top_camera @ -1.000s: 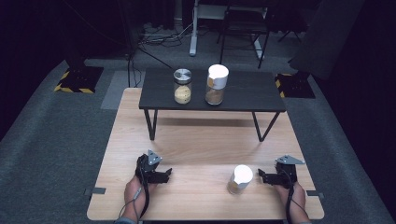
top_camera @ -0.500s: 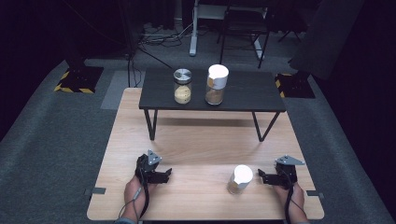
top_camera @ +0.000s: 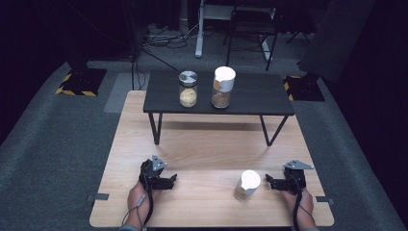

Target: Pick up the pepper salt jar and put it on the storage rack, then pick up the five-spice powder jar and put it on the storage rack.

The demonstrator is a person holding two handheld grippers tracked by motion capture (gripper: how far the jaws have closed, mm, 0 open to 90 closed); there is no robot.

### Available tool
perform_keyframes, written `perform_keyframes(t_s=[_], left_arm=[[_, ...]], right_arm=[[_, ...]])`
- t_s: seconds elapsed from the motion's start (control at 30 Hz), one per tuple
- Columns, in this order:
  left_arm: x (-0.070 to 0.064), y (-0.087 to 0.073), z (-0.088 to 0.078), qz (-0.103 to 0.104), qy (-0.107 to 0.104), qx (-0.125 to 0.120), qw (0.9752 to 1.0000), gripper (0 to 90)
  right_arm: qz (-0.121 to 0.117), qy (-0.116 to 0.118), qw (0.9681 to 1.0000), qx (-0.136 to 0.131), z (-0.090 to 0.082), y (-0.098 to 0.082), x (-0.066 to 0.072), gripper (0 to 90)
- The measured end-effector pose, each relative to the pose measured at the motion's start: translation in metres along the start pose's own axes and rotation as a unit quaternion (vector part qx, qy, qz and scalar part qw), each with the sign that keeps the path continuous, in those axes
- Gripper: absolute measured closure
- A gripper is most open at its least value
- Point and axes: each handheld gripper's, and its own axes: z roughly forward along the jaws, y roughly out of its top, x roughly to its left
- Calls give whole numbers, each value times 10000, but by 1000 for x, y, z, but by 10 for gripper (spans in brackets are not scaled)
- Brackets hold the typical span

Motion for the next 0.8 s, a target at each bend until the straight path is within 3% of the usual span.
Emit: perform_keyframes(t_s=[0.8], left_arm=[[0, 0, 0, 1, 0, -1, 10000, 124]], right_arm=[[-42, -14, 10000, -50, -2, -2, 1, 69]])
